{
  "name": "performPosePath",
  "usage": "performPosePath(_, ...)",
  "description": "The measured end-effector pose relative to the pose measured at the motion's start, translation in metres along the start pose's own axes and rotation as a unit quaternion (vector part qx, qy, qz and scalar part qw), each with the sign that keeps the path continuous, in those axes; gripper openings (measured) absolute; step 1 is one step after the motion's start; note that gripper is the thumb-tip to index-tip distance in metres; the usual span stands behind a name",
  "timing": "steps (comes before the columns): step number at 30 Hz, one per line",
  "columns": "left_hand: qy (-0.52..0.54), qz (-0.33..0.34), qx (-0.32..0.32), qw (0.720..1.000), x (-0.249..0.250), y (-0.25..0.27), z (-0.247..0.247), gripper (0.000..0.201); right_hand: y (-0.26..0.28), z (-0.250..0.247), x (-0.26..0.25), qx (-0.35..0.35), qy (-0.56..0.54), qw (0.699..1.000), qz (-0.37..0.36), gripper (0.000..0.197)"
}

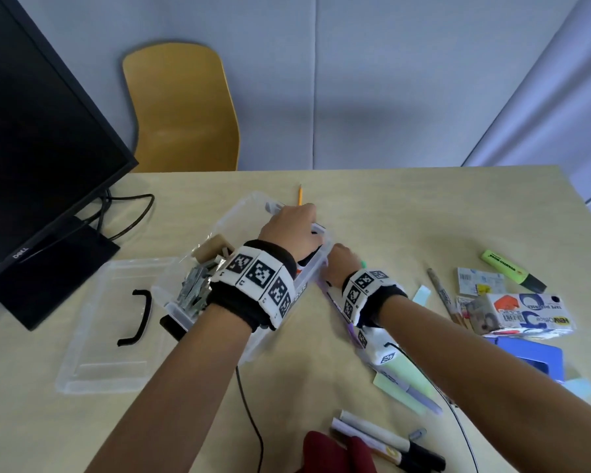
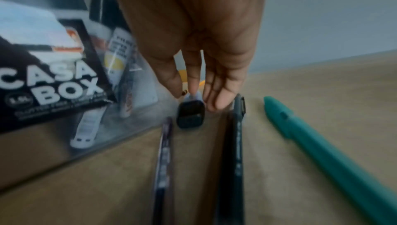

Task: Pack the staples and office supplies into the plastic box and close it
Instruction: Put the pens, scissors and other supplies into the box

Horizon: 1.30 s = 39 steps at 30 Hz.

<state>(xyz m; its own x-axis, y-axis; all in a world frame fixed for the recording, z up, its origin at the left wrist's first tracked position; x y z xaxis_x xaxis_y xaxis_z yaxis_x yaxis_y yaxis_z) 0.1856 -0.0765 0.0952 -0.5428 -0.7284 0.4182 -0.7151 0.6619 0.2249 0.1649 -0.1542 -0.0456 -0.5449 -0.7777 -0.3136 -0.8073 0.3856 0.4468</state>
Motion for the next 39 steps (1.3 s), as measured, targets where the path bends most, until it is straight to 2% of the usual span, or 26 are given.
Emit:
performPosePath(3, -0.045, 0.025, -0.122, 0.991, 0.007, 0.007, 0.020, 0.048, -0.004, 0.002, 0.000, 0.017, 0.022, 1.000, -0.002, 0.026)
performPosePath(5, -0.083, 0.026, -0.171, 0.981, 0.009, 0.011, 0.029, 0.057, -0.006, 0.006, 0.000, 0.013, 0.023, 1.000, -0.007, 0.031)
performPosePath(7, -0.111, 0.029, -0.173, 0.978, 0.011, 0.010, 0.032, 0.058, -0.006, 0.006, 0.006, 0.010, 0.010, 1.000, 0.000, 0.036)
performPosePath(10, -0.108, 0.029, -0.168, 0.979, 0.013, 0.008, 0.031, 0.057, 0.002, -0.003, 0.017, 0.011, -0.080, 0.997, 0.010, 0.034)
performPosePath(13, -0.080, 0.029, -0.183, 0.979, 0.010, 0.007, 0.032, 0.060, 0.016, -0.040, 0.022, 0.073, -0.187, 0.980, -0.008, 0.023)
performPosePath(16, -0.061, 0.022, -0.167, 0.984, 0.003, 0.004, 0.029, 0.058, 0.035, -0.092, 0.023, 0.161, -0.307, 0.938, -0.027, 0.018)
performPosePath(19, -0.006, -0.013, -0.103, 0.995, -0.017, 0.004, 0.013, 0.042, 0.060, -0.144, 0.015, 0.240, -0.373, 0.894, -0.064, 0.025)
performPosePath(21, 0.016, -0.046, -0.038, 0.998, -0.038, 0.007, -0.007, 0.029, 0.080, -0.168, 0.005, 0.272, -0.412, 0.863, -0.103, 0.029)
performPosePath(23, 0.019, -0.083, 0.006, 0.996, -0.060, 0.013, -0.022, 0.024, 0.095, -0.177, -0.012, 0.273, -0.425, 0.851, -0.143, 0.029)
performPosePath(24, 0.015, -0.098, 0.005, 0.995, -0.069, 0.015, -0.025, 0.026, 0.099, -0.174, -0.022, 0.259, -0.412, 0.858, -0.163, 0.027)
performPosePath(28, 0.001, -0.113, -0.061, 0.992, -0.081, 0.022, -0.011, 0.032, 0.097, -0.122, -0.068, 0.147, -0.273, 0.924, -0.223, 0.020)
performPosePath(31, -0.008, -0.114, -0.075, 0.991, -0.081, 0.024, -0.005, 0.033, 0.090, -0.080, -0.087, 0.114, -0.131, 0.951, -0.255, 0.015)
performPosePath(33, -0.007, -0.117, -0.074, 0.990, -0.081, 0.026, -0.005, 0.034, 0.088, -0.064, -0.094, 0.121, -0.037, 0.954, -0.272, 0.020)
performPosePath(36, -0.009, -0.119, -0.071, 0.990, -0.077, 0.030, -0.007, 0.034, 0.088, -0.065, -0.102, 0.198, 0.052, 0.939, -0.277, 0.016)
performPosePath(37, -0.014, -0.118, -0.065, 0.991, -0.074, 0.031, -0.008, 0.035, 0.089, -0.068, -0.105, 0.209, 0.037, 0.933, -0.289, 0.013)
performPosePath(39, -0.026, -0.110, -0.048, 0.992, -0.062, 0.033, -0.012, 0.035, 0.087, -0.074, -0.101, 0.193, -0.063, 0.931, -0.304, 0.013)
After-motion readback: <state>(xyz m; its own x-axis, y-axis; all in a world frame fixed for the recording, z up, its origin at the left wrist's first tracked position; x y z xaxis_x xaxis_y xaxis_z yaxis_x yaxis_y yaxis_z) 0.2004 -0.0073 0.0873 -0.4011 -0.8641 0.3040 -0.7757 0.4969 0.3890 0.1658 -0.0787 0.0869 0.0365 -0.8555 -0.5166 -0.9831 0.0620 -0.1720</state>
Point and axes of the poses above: each hand's wrist, its own y-axis away from the middle knuckle, its own z-axis out of the palm, x = y × z, the point moved 10 cm from there along -y, towards the middle knuckle, and after that the axes turned 9 degrees about z, right-handed, at the moved point
